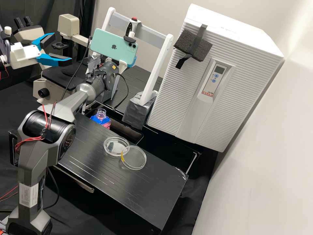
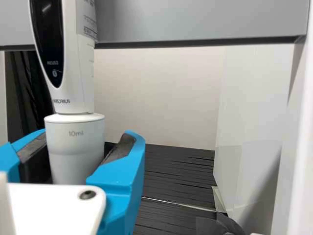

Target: Use the pipette

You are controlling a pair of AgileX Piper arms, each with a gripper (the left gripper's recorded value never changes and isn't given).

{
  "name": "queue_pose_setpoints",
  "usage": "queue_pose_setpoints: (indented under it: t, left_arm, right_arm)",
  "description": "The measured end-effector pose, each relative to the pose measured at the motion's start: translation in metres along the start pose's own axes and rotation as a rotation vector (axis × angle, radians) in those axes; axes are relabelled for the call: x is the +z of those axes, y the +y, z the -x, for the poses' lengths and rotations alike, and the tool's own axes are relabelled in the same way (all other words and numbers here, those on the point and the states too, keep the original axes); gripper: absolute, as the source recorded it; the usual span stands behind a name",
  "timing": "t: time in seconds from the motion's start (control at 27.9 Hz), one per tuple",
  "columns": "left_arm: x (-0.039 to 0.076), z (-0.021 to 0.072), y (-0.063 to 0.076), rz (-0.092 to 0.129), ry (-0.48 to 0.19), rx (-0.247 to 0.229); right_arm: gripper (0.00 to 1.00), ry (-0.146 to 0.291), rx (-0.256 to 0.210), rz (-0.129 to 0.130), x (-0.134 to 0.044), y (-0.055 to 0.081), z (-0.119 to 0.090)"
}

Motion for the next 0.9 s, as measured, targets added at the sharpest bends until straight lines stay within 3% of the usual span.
queue_pose_setpoints:
  t: [0.14,0.32,0.5,0.68,0.79,0.9]
  left_arm:
    - [0.001,-0.0001,-0.001,0.001,-0.004,-0.005]
    - [0.001,-0.0001,-0.001,0.002,-0.002,-0.004]
    - [0.001,-0.0001,-0.001,0.002,-0.002,-0.005]
    - [0.001,0.0029,-0.005,0.004,0.001,-0.019]
    - [0.0,0.0083,-0.013,0.003,0.006,-0.05]
    - [0.0,0.0147,-0.019,0.003,0.021,-0.07]
  right_arm:
    - [1.0,0.0,0.002,-0.009,0.0,0.0,0.0]
    - [1.0,-0.004,0.009,0.007,0.0,0.001,0.001]
    - [1.0,-0.011,0.005,0.009,0.001,0.001,0.018]
    - [1.0,0.071,0.053,0.018,-0.007,0.011,0.047]
    - [1.0,0.153,0.089,0.017,-0.017,0.019,0.079]
    - [1.0,0.236,0.126,-0.001,-0.023,0.022,0.105]
